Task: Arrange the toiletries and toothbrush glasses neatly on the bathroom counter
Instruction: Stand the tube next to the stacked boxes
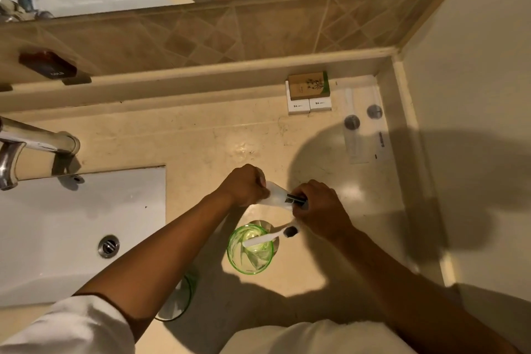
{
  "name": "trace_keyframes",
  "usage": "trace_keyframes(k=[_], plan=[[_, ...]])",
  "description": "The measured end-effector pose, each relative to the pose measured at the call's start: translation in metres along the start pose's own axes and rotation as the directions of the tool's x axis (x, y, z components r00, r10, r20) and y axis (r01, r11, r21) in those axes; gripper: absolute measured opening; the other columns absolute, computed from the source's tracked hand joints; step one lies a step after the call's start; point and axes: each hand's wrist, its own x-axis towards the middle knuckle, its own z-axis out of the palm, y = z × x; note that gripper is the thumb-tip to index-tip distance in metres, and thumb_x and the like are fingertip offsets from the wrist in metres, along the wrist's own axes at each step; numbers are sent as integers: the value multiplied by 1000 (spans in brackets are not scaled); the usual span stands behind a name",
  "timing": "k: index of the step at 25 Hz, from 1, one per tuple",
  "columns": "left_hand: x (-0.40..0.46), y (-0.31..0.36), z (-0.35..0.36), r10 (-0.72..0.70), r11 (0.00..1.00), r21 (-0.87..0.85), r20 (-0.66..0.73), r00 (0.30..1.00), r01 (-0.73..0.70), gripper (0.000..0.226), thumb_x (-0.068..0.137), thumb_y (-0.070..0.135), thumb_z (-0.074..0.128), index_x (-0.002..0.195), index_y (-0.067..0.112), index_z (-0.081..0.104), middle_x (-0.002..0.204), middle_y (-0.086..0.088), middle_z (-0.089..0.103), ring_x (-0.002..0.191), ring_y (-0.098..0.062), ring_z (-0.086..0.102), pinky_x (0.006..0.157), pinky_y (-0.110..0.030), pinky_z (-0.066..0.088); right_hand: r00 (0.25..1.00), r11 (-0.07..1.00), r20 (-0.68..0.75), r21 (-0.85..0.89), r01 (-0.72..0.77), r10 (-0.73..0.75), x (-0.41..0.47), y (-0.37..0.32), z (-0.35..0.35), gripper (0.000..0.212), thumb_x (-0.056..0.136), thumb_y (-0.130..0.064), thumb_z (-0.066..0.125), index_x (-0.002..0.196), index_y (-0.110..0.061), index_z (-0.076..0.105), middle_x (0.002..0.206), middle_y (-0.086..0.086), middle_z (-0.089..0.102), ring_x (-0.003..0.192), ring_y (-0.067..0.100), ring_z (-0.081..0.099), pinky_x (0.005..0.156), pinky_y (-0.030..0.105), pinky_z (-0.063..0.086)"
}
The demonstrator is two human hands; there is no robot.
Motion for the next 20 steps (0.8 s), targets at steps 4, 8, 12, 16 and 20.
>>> trace_keyframes(k=[4, 8, 12, 16, 20], plan=[[15, -1, -39, -25, 988, -155, -107, 994, 8, 13, 85, 19, 72, 75, 17, 64, 88, -9, 72, 87, -31, 71, 79, -34, 55, 1000, 1000, -16, -18, 8, -8, 48, -22, -16, 19, 87, -27, 68, 104, -21, 67, 99, -2, 63, 94, 19, 56, 89, 34, 42], [24, -10, -75, -121, 946, -319, -166, 979, 63, 14, 87, 15, 69, 76, 10, 63, 73, -20, 71, 65, -33, 71, 73, -43, 62, 987, 987, -134, -142, 72, -92, 96, -48, -23, 17, 87, -22, 67, 104, -21, 71, 100, 2, 68, 100, 26, 57, 87, 41, 42], [13, -29, -77, -181, 866, -491, -129, 975, 95, 12, 86, 2, 66, 78, -6, 65, 71, -23, 71, 61, -27, 63, 63, -36, 55, 969, 975, -178, -170, 140, -170, 131, -65, -28, 30, 83, -3, 64, 102, -24, 74, 104, -3, 72, 110, 24, 56, 94, 44, 44], [1, -43, -67, -74, 923, -383, -235, 969, -22, 19, 91, 15, 66, 75, 5, 65, 67, -2, 70, 55, -5, 60, 62, -19, 48, 926, 955, -237, -116, 274, -295, 139, -53, -19, 29, 81, 3, 68, 95, -21, 77, 121, 2, 69, 125, 26, 51, 104, 48, 46], [6, -40, -65, 211, 965, -51, -437, 875, -258, 14, 90, 31, 68, 85, 27, 55, 80, 8, 66, 71, -4, 61, 64, -20, 46, 912, 965, -320, -124, 230, -258, 121, -52, -11, 30, 87, -7, 70, 115, -19, 70, 139, 6, 57, 137, 27, 40, 116, 41, 38]])
